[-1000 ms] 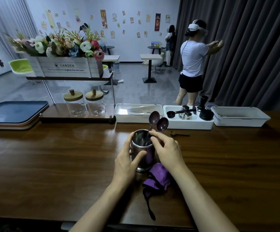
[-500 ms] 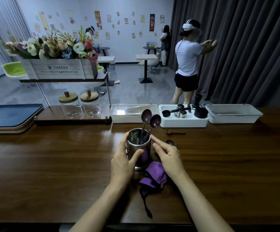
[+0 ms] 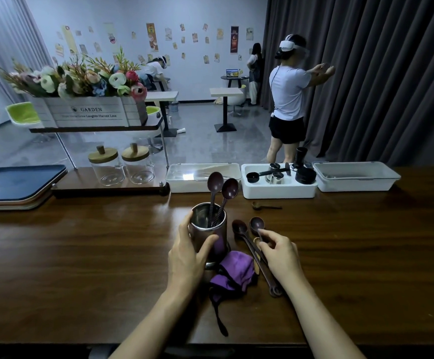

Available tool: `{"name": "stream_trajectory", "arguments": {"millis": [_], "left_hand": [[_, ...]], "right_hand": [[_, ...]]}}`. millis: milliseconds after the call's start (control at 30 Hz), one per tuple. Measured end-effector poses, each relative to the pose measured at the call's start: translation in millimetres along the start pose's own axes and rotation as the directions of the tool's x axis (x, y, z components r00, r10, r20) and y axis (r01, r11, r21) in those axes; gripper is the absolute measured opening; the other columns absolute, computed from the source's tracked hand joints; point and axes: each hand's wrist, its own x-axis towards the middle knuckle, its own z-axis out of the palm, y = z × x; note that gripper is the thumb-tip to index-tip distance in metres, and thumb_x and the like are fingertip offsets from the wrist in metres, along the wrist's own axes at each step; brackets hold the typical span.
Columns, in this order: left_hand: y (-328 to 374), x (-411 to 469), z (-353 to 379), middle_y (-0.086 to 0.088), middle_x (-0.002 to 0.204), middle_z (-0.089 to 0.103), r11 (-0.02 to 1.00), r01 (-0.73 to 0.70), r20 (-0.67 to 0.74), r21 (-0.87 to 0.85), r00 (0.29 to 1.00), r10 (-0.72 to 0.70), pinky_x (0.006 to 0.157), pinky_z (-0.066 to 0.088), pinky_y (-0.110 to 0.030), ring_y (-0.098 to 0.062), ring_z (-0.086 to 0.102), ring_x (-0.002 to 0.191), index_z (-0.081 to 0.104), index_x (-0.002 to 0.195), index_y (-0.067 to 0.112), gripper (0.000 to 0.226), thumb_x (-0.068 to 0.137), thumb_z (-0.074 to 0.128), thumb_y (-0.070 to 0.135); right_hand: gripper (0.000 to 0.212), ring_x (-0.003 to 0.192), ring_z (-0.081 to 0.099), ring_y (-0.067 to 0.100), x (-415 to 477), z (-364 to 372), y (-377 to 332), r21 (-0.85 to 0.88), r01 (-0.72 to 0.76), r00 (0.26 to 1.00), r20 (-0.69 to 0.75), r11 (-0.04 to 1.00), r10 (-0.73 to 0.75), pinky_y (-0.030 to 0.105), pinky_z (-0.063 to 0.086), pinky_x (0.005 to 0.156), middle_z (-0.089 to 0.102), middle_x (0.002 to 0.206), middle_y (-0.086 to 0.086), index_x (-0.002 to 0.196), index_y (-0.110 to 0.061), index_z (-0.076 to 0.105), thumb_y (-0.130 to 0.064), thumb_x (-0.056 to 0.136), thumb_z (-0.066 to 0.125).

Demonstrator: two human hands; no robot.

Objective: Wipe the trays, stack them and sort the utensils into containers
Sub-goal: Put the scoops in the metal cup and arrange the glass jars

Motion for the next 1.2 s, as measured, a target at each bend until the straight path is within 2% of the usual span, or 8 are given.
{"name": "stream_trajectory", "arguments": {"millis": [100,300,467,633,767,933,1033,1200], "left_hand": [[0.4,-4.7,0.4,0.008,0.134,0.065,1.000,0.010,-0.011,-0.001,1.000,-0.010,0.100,0.053,-0.044,-0.017,0.063,0.124,0.032,0.148,0.053,0.070,0.089,0.070,0.050],[3.7,-11.3,-1.8,0.015,0.126,0.067,1.000,-0.008,-0.063,0.016,0.998,0.009,0.097,0.053,-0.040,-0.011,0.066,0.117,0.034,0.145,0.054,0.054,0.094,0.052,0.053],[2.3,-9.1,-3.0,0.014,0.135,0.066,0.999,-0.031,-0.084,0.043,0.996,0.034,0.099,0.051,-0.034,-0.006,0.062,0.123,0.039,0.146,0.045,0.056,0.092,0.053,0.054],[1.8,-8.5,-3.4,0.017,0.126,0.069,0.999,-0.026,-0.090,0.039,0.995,0.029,0.093,0.050,-0.027,-0.002,0.064,0.113,0.041,0.143,0.047,0.056,0.090,0.055,0.055],[1.4,-8.0,-3.0,0.019,0.122,0.069,0.999,-0.024,-0.090,0.036,0.996,0.027,0.093,0.052,-0.029,-0.001,0.065,0.110,0.041,0.143,0.047,0.056,0.090,0.054,0.057],[1.1,-6.3,-5.2,0.033,0.117,0.061,1.000,-0.030,-0.092,0.005,0.995,0.031,0.094,0.051,-0.027,0.006,0.062,0.110,0.045,0.138,0.048,0.052,0.089,0.061,0.051],[0.6,-4.2,-4.9,0.036,0.114,0.059,0.999,-0.045,-0.094,0.011,0.994,0.046,0.091,0.047,-0.021,0.016,0.058,0.107,0.045,0.135,0.048,0.050,0.088,0.062,0.050],[-1.2,-0.8,-4.2,0.025,0.130,0.060,0.994,-0.096,-0.095,0.046,0.990,0.100,0.090,0.047,-0.024,-0.007,0.064,0.117,0.046,0.130,0.039,0.052,0.084,0.057,0.060]], "right_hand": [[0.032,0.083,0.059,0.007,3.0,1.4,4.0,-0.072,0.001,1.000,0.004,0.997,0.000,0.031,0.058,0.075,0.063,0.105,-0.006,0.124,-0.025,0.070,-0.017,0.093,0.068],[0.032,0.081,0.057,0.009,11.6,-2.2,4.7,-0.136,0.010,0.999,0.050,0.991,-0.003,0.023,0.046,0.061,0.058,0.092,-0.009,0.124,-0.032,0.067,-0.020,0.094,0.066],[0.033,0.079,0.059,0.012,15.4,-4.3,2.9,-0.193,0.018,0.996,0.085,0.981,-0.002,0.032,0.051,0.064,0.059,0.087,-0.010,0.125,-0.034,0.063,-0.024,0.094,0.064],[0.036,0.078,0.063,0.013,12.6,-5.3,-1.1,-0.223,0.067,0.994,0.100,0.972,-0.046,0.039,0.056,0.075,0.059,0.078,-0.012,0.131,-0.030,0.060,-0.022,0.096,0.062],[0.035,0.075,0.067,0.018,11.4,-4.7,-0.1,-0.213,0.050,0.998,0.052,0.976,-0.040,0.042,0.057,0.072,0.063,0.079,-0.013,0.129,-0.030,0.063,-0.017,0.096,0.059],[0.034,0.064,0.066,0.013,12.8,-11.7,-1.4,0.004,0.003,1.000,0.031,1.000,-0.003,0.034,0.051,0.050,0.066,0.079,-0.008,0.122,-0.032,0.068,-0.011,0.097,0.059],[0.034,0.070,0.070,0.005,15.5,-16.6,-11.8,0.215,-0.050,0.999,0.030,0.975,0.045,0.022,0.056,0.056,0.071,0.091,-0.006,0.122,-0.023,0.071,-0.005,0.098,0.056],[0.028,0.087,0.075,0.017,16.3,-24.4,-46.4,0.533,-0.011,0.998,0.057,0.846,-0.022,0.032,0.060,0.078,0.076,0.103,0.002,0.119,-0.014,0.072,-0.003,0.096,0.061]]}}
